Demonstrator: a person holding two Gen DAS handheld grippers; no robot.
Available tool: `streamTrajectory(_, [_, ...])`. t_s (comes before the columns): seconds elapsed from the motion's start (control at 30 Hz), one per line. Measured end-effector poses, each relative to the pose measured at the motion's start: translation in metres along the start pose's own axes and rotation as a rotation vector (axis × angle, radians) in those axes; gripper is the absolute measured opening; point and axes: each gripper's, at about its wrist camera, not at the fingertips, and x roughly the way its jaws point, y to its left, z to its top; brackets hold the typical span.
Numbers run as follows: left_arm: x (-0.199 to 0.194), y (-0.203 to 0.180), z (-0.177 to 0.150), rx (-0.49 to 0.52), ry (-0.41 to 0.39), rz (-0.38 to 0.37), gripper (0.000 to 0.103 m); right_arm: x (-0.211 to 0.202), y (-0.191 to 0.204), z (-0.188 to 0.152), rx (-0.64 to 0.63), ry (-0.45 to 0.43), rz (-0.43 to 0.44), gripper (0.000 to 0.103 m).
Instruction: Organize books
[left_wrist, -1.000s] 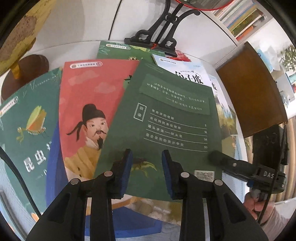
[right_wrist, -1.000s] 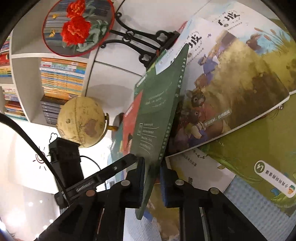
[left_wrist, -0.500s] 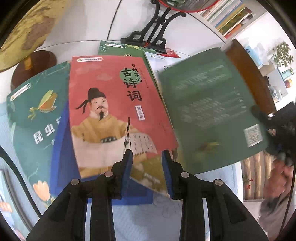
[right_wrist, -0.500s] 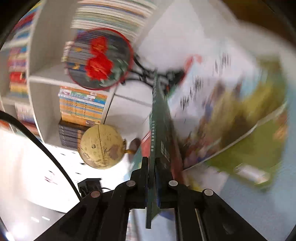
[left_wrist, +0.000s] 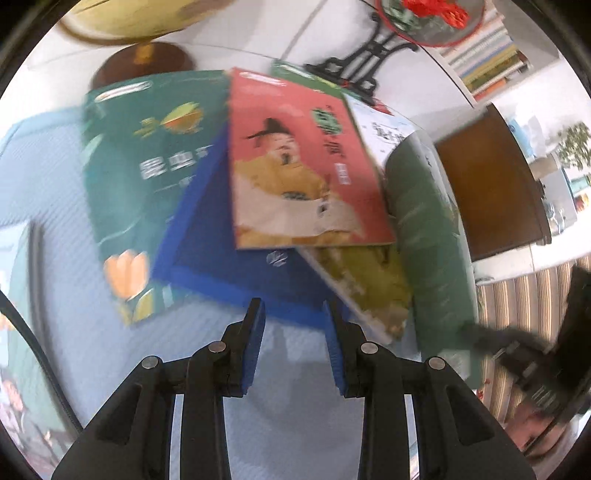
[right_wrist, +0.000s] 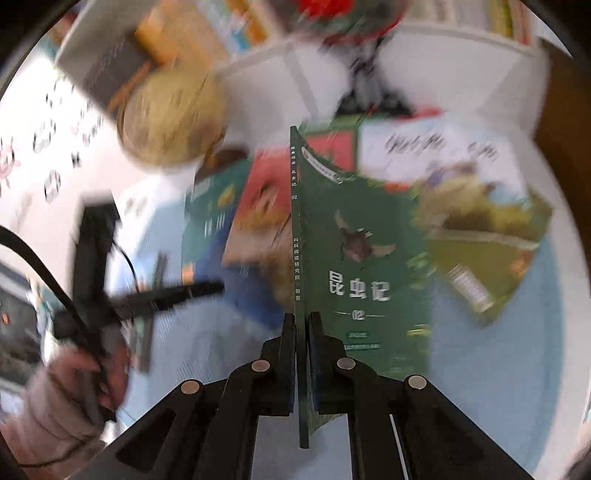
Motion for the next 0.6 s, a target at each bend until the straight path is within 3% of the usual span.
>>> streamTrajectory(0.13, [-0.006,0.019,-0.010,-0.052,-0.001,0.020,0.028,0.035,0.022,-0.024,-0.073,0.063,0.006,0.012])
streamTrajectory(0.23, [-0.002,0.020,-0.015,-0.066,0.005,0.008,0.028,0.040,0.026,-0.032,-0.122,0.094,0.131,0.014])
streamTrajectory(0.3, [0.005,0.015,-0.018,-0.084,0.008,0.002,0.032,0.039,0.019,-0.034,-0.128,0.110,0.133,0.017])
streamTrajectory(0.4, [0.017,0.008,-0.022,-0.108,0.025,0.000,0.032,0.036,-0.007,-0.033,-0.125,0.102,0.044,0.039])
streamTrajectory(0.6, [0.034,-0.018,-0.039,-0.091,0.039,-0.040,0.032,0.035,-0.086,-0.023,0.000,0.071,0.019,0.043])
